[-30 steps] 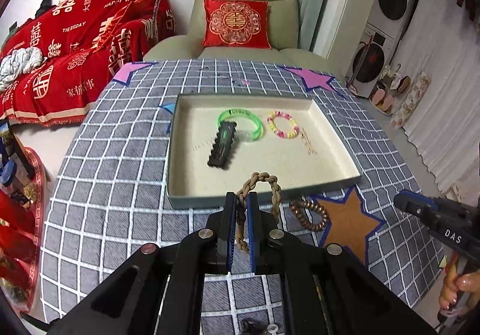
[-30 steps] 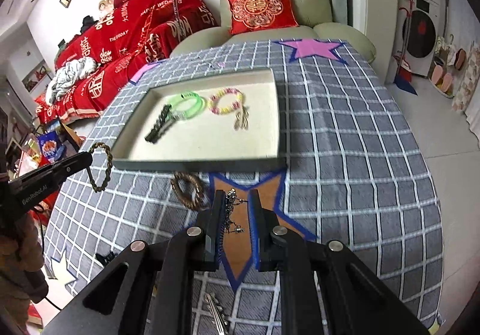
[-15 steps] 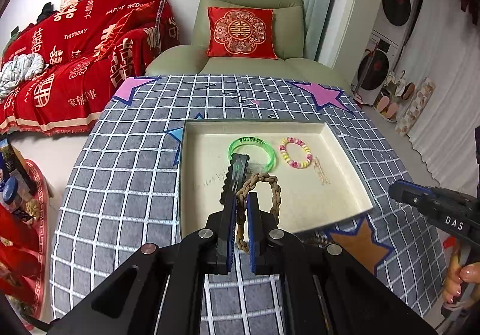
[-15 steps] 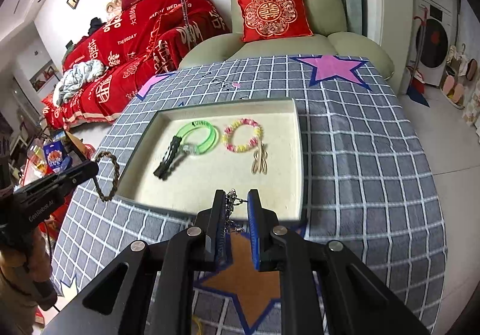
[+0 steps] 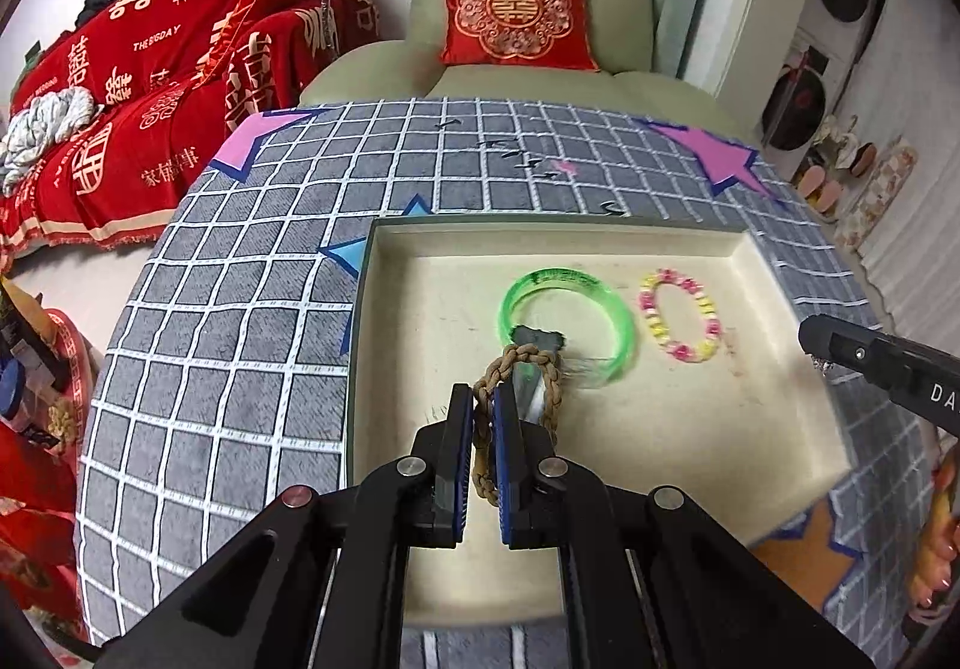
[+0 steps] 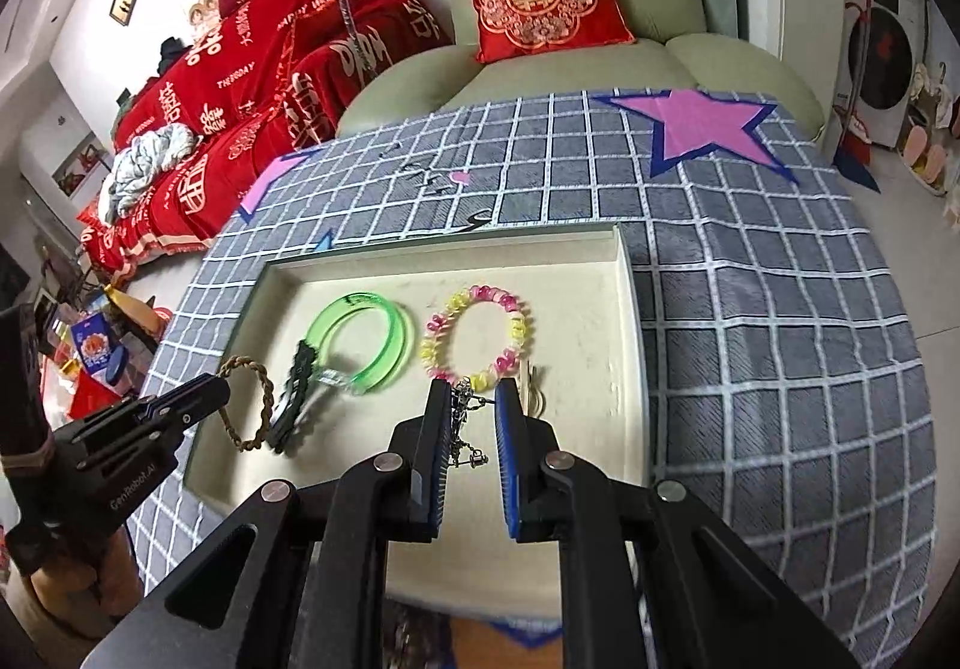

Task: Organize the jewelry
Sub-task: 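Carry the braided bracelet and silver chain into the tray with both tools, then release the braided bracelet and silver chain in the tray with both tools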

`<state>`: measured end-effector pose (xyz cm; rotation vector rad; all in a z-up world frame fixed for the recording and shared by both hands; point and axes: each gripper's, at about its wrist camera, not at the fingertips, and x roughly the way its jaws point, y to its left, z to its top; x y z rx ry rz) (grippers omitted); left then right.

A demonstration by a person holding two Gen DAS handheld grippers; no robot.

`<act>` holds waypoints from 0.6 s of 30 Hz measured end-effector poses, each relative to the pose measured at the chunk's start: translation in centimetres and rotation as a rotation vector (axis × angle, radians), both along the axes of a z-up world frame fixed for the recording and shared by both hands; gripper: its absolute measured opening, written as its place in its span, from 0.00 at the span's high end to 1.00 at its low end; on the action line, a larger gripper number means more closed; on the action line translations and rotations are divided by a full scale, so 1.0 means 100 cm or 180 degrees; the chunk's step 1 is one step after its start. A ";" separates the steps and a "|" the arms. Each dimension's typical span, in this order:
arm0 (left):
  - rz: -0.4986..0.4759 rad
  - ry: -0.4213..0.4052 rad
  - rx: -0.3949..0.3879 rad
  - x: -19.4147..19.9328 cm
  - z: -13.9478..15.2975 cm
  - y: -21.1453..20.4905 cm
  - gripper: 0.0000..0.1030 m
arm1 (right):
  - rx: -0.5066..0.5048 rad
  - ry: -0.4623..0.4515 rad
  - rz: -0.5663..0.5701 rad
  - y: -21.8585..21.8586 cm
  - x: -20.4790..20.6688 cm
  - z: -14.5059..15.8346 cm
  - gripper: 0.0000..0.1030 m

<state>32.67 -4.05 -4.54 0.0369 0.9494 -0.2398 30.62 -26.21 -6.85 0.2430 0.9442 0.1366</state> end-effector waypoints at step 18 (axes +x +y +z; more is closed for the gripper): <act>-0.0080 0.0017 0.0460 0.013 -0.029 -0.020 0.85 | -0.0197 0.0186 0.0071 0.009 0.030 -0.049 0.84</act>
